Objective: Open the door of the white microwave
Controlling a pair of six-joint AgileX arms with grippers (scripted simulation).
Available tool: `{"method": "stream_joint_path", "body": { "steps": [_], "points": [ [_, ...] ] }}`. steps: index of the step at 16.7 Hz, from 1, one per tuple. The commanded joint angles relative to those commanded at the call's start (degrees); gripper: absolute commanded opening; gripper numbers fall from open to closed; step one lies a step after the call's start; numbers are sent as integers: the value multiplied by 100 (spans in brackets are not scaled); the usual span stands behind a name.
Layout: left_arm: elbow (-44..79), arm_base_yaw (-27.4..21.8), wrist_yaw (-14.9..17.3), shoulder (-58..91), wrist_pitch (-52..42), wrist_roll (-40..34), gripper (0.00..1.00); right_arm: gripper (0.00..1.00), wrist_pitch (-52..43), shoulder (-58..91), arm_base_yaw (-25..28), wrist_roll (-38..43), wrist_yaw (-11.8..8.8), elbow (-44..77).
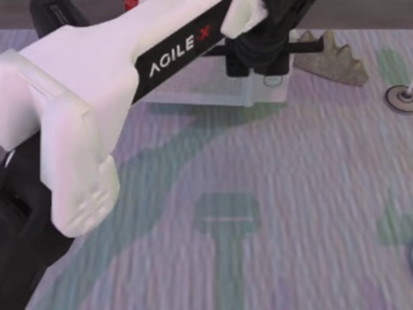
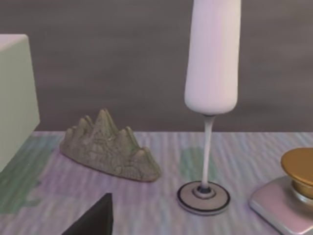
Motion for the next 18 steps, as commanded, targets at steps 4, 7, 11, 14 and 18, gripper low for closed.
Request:
{"method": "stream_joint_path", "body": {
  "steps": [4, 7, 11, 14, 18],
  "points": [
    [36, -49, 23, -24, 16, -18, 0, 100, 0, 0, 0, 0, 0, 0],
    [-205, -24, 33, -167, 155, 61, 0, 100, 0, 0, 0, 0, 0, 0],
    [-838, -4, 98, -466, 466, 274, 0, 100, 0, 0, 0, 0, 0, 0],
    [-905, -1, 116, -501, 503, 296, 0, 100, 0, 0, 0, 0, 0, 0],
    [-905, -1, 116, -501, 503, 296, 0, 100, 0, 0, 0, 0, 0, 0]
  ]
}}
